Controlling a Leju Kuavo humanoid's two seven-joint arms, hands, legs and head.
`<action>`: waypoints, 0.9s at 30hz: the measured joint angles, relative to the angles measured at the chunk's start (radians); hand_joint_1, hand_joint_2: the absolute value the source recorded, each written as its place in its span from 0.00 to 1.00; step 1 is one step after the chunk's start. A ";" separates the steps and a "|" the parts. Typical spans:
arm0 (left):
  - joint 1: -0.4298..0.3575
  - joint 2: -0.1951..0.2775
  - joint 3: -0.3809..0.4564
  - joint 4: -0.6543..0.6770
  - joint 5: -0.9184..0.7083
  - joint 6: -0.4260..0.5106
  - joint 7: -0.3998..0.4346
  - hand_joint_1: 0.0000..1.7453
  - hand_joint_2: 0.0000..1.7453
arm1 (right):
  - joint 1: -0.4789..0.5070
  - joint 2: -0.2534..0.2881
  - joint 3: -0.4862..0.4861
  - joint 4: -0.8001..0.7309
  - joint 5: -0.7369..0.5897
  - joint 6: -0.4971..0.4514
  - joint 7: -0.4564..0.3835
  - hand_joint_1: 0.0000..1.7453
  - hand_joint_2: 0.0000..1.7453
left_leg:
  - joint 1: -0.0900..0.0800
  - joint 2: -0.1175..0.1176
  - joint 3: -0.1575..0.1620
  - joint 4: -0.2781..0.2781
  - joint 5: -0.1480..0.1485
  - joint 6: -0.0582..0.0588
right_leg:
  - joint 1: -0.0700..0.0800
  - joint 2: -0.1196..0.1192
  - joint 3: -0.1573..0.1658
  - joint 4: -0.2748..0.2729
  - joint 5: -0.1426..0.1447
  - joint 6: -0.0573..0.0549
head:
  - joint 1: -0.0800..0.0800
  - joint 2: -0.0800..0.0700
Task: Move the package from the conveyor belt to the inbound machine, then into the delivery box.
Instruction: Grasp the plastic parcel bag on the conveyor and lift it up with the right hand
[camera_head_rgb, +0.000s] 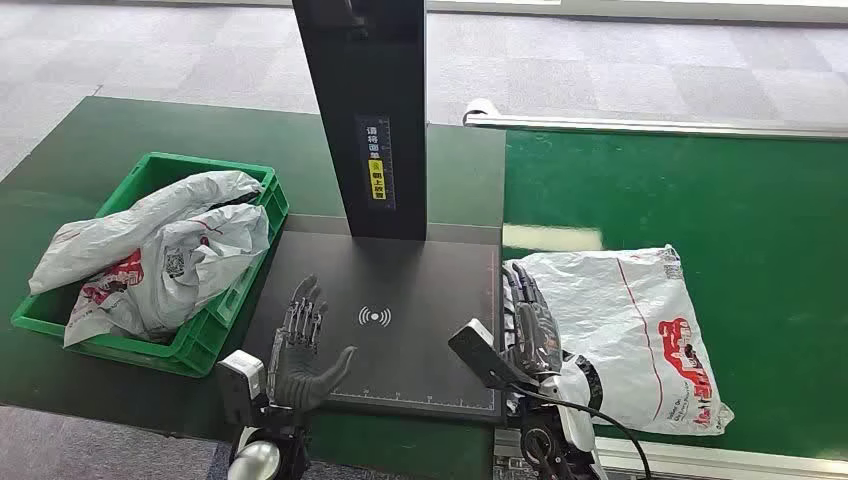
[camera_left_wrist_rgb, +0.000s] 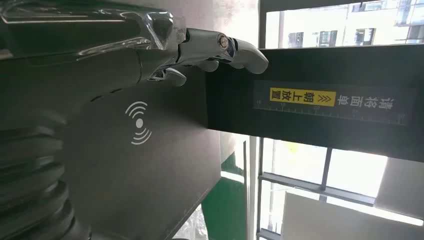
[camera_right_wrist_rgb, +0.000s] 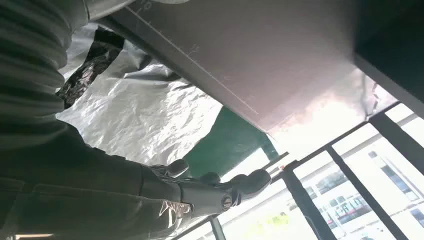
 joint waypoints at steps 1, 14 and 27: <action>-0.001 -0.001 0.001 0.004 0.000 0.000 0.000 0.00 1.00 | 0.004 -0.001 -0.006 -0.003 0.013 0.010 0.010 0.00 1.00 | 0.000 0.000 0.000 0.000 0.000 0.000 | 0.000 0.000 0.000 0.000 0.000 0.000 | 0.000 0.000; -0.011 -0.024 0.005 0.089 -0.012 -0.007 0.010 0.00 1.00 | 0.152 -0.015 -0.183 -0.111 0.265 0.216 0.289 0.00 1.00 | -0.001 -0.001 0.001 0.000 -0.001 0.002 | -0.001 -0.002 0.002 -0.001 -0.001 0.001 | 0.000 0.000; -0.028 -0.027 0.001 0.153 -0.012 0.019 0.020 0.00 1.00 | 0.171 0.009 -0.223 -0.087 0.213 0.386 0.397 1.00 1.00 | -0.002 -0.001 0.003 0.000 -0.001 0.002 | -0.001 -0.002 0.004 -0.001 -0.001 0.001 | 0.000 0.000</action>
